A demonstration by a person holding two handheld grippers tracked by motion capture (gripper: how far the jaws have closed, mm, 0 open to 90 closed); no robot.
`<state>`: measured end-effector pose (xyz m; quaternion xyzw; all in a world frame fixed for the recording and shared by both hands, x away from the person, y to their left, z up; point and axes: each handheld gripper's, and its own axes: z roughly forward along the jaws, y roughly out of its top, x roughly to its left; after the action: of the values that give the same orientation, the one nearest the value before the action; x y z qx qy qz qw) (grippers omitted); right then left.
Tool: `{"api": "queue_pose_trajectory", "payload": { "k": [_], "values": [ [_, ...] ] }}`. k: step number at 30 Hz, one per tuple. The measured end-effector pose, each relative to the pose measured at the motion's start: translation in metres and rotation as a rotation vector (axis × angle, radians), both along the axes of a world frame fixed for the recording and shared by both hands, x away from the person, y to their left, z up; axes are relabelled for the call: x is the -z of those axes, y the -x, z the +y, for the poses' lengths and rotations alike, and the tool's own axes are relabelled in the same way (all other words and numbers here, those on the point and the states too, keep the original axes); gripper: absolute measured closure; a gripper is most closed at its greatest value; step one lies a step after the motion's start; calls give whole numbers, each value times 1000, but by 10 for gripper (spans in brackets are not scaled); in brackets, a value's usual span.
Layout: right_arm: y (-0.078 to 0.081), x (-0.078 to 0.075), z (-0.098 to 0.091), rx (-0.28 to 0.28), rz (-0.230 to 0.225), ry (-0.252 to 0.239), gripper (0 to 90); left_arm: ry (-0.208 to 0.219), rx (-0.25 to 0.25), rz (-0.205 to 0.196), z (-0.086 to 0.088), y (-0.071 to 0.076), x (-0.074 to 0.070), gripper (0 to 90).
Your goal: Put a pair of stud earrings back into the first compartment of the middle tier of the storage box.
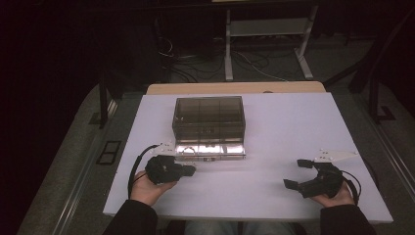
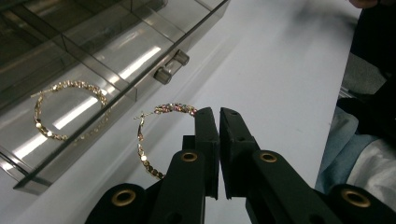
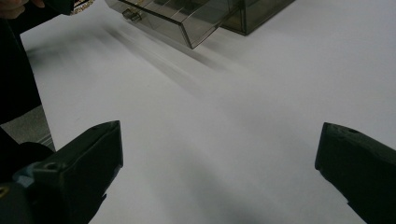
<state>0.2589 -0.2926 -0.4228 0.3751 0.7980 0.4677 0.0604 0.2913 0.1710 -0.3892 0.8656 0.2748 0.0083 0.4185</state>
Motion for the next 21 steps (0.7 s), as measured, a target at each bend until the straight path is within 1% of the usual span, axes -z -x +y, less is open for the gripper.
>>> {"api": "queue_pose_trajectory", "payload": {
  "k": [2, 4, 7, 14, 17, 19, 21],
  "values": [
    [0, 0, 0, 2, 2, -1, 3, 4, -2, -5, -1, 0, -3, 861],
    [0, 0, 0, 4, 1, -1, 3, 3, 9, -15, -1, -1, -6, 861],
    [0, 0, 0, 3, 1, 0, 3, 16, 1, -21, -2, -2, -12, 861],
    [0, 0, -2, 7, 0, 1, 3, 16, -3, -42, -1, -6, -21, 861],
    [0, 0, -3, 9, -4, -1, 3, 10, -1, -49, -1, -9, -26, 861],
    [0, -1, -3, 12, 2, -2, 3, 9, 2, -53, -1, -11, -28, 861],
    [0, -1, -4, 13, 2, -3, 3, 11, -6, -56, -1, -13, -30, 861]
  ]
}}
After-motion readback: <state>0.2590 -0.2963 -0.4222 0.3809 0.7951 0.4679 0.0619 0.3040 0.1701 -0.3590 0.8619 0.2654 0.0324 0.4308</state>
